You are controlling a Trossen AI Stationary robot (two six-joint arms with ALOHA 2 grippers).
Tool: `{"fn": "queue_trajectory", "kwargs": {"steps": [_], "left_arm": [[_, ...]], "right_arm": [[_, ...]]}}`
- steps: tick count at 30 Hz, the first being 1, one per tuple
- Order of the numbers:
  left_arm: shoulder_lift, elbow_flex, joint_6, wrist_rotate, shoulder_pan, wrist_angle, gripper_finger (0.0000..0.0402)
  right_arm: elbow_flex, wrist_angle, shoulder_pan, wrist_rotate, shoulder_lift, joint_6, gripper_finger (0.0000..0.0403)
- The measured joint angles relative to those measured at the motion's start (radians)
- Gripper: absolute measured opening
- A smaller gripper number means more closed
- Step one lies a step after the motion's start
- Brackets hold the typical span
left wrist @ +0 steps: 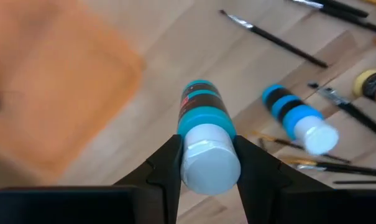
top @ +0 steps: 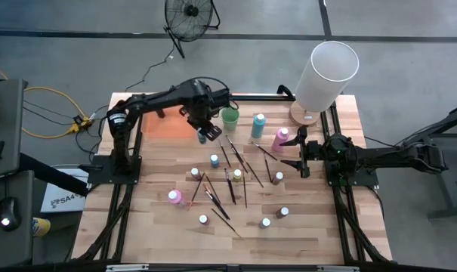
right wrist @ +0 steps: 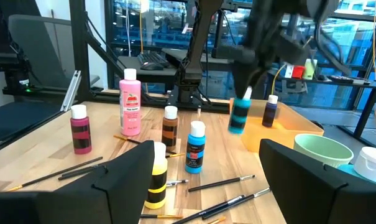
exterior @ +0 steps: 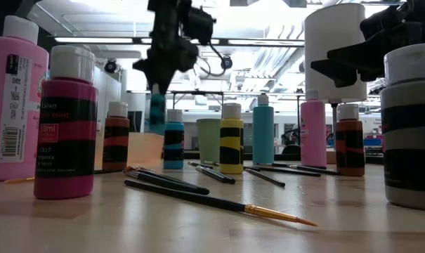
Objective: Pick & Place Paint Supplies
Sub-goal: Put the light blue paint bottle into the orange bin
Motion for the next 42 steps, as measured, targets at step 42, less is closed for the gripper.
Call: {"fn": "queue_trajectory", "kwargs": {"steps": [42], "left_arm": [[-0.445,-0.709,-0.204,-0.129,0.597,0.361,0.0115]], "right_arm": [[0.000,0.000,0.000,0.000,0.000,0.000,0.0286]]}}
